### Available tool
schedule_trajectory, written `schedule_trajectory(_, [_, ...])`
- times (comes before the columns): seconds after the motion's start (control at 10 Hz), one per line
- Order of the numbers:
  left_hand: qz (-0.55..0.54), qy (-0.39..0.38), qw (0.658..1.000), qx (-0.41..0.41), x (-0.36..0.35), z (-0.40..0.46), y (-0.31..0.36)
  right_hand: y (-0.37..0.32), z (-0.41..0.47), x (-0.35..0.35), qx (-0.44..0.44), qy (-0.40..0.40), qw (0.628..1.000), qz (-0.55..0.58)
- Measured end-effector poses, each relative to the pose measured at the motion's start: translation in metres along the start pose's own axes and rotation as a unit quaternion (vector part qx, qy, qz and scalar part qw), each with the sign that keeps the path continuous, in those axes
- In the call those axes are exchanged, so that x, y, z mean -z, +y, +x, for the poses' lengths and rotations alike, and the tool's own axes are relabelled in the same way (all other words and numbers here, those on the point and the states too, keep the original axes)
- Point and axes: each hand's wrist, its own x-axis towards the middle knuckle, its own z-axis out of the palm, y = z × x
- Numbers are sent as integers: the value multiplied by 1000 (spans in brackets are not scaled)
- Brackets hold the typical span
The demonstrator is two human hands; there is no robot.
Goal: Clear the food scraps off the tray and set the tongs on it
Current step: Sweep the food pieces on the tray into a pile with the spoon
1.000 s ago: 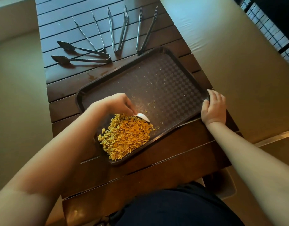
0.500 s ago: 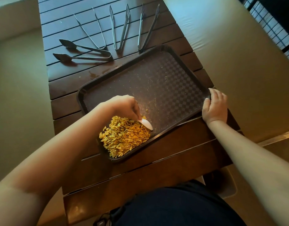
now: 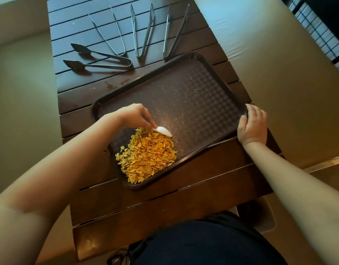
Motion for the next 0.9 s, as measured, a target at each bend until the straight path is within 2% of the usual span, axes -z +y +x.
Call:
schedule_trajectory(0.1, [17,-30,999,14,4,-8,-9,0,1,0,0,3,1000,-1])
schedule_trajectory(0.3, [-59,53,997,-4,5,-10,-12,1,1,-1,1,4,1000,-1])
schedule_trajectory(0.6, [-23,27,999,33,4,-22,-44,0,1,-2,1,4,1000,-3])
schedule_trajectory(0.8, [-107,85,991,10,4,-27,-47,1,1,-2,0,2,1000,-6])
schedule_trajectory(0.9, [-98,94,991,-2,-2,-26,-45,1,1,-2,-1,2,1000,-6])
